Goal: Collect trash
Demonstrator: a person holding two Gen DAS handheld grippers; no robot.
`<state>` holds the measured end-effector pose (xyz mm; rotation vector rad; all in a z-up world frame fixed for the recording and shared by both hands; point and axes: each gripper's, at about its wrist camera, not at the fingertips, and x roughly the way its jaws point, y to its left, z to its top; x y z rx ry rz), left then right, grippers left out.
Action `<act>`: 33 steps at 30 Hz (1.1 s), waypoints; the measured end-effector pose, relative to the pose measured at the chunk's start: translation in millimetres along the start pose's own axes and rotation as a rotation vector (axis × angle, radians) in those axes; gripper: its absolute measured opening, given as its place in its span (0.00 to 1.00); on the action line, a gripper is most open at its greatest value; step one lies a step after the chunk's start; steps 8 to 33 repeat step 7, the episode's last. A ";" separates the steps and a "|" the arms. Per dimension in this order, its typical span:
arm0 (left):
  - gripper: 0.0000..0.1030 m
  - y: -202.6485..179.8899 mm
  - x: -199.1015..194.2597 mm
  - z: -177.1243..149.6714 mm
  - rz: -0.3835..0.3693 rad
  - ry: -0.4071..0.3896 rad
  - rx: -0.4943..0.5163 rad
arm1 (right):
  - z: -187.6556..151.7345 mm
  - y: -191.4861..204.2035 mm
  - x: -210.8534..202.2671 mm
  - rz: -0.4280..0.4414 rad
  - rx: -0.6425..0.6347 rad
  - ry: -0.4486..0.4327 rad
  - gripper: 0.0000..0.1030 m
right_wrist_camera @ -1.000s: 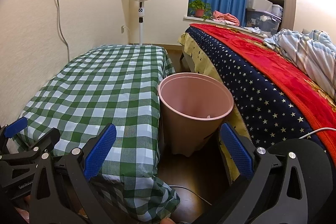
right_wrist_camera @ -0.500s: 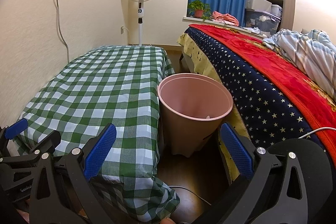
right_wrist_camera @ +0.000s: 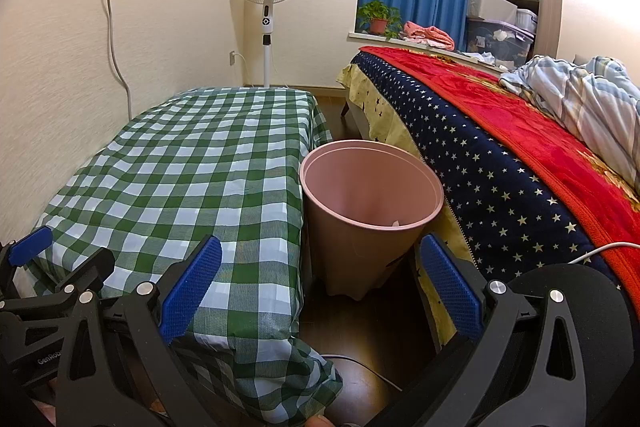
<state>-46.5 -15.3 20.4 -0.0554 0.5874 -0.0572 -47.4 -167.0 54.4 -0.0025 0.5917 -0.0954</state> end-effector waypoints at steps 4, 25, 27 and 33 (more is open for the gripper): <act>0.92 1.3 1.6 0.7 0.002 0.000 0.002 | -0.1 0.1 0.1 0.000 -0.001 0.000 0.95; 0.92 2.1 1.7 1.4 0.003 0.003 0.000 | -0.2 0.2 0.1 0.000 0.000 0.000 0.95; 0.92 2.1 1.7 1.4 0.003 0.003 0.000 | -0.2 0.2 0.1 0.000 0.000 0.000 0.95; 0.92 2.1 1.7 1.4 0.003 0.003 0.000 | -0.2 0.2 0.1 0.000 0.000 0.000 0.95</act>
